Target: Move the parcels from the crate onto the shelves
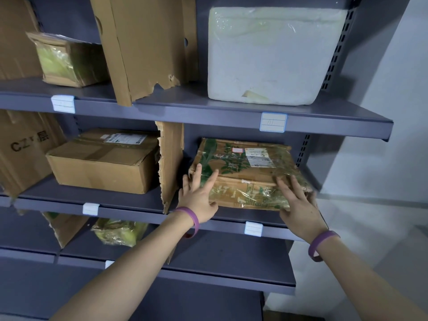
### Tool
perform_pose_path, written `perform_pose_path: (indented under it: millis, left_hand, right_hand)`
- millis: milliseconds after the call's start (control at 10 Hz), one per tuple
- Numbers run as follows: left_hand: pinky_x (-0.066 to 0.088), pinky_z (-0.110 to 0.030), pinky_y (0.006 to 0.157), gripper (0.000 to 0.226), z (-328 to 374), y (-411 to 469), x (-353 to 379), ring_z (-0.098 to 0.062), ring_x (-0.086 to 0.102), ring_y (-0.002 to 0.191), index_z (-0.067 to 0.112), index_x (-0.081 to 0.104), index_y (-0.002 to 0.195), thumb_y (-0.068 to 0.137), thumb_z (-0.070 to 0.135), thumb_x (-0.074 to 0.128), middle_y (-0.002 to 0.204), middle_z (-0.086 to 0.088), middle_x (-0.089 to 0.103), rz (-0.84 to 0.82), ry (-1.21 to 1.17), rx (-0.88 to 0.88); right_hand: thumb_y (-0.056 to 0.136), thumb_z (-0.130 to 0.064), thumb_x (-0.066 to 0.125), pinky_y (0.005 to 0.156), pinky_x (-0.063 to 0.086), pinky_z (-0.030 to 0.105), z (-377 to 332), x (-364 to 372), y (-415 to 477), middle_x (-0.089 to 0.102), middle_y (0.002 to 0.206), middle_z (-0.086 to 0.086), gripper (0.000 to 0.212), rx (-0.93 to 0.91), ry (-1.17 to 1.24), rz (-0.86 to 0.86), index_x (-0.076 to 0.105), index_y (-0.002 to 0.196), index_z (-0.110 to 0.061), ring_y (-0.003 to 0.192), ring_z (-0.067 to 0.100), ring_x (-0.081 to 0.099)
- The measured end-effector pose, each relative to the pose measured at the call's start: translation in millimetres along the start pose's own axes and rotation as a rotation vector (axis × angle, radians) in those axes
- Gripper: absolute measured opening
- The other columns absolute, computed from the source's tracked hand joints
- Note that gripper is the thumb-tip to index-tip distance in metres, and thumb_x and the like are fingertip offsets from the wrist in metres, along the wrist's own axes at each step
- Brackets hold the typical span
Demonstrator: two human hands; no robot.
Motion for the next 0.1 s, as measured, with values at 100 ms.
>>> perform_pose_path:
  millis: [100]
  left_hand:
    - [0.008,-0.051,0.117,0.083,3.5,-10.3,-5.0,-0.028,-0.021,0.143,0.056,-0.007,0.142,0.089,0.031,0.053,0.153,0.014,-0.027,0.068,-0.002,0.073]
  right_hand:
    - [0.092,-0.021,0.051,0.115,0.016,0.062,-7.1,-2.6,-5.3,-0.014,0.162,-0.007,0.086,0.064,-0.091,0.048,-0.007,0.149,-0.049,0.142,0.055,-0.002]
Point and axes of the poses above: each hand's wrist, its own y-axis towards the middle knuckle, its own x-axis out of the palm, z = x × y, the point moved 4 cm from there along y, towards the middle knuckle
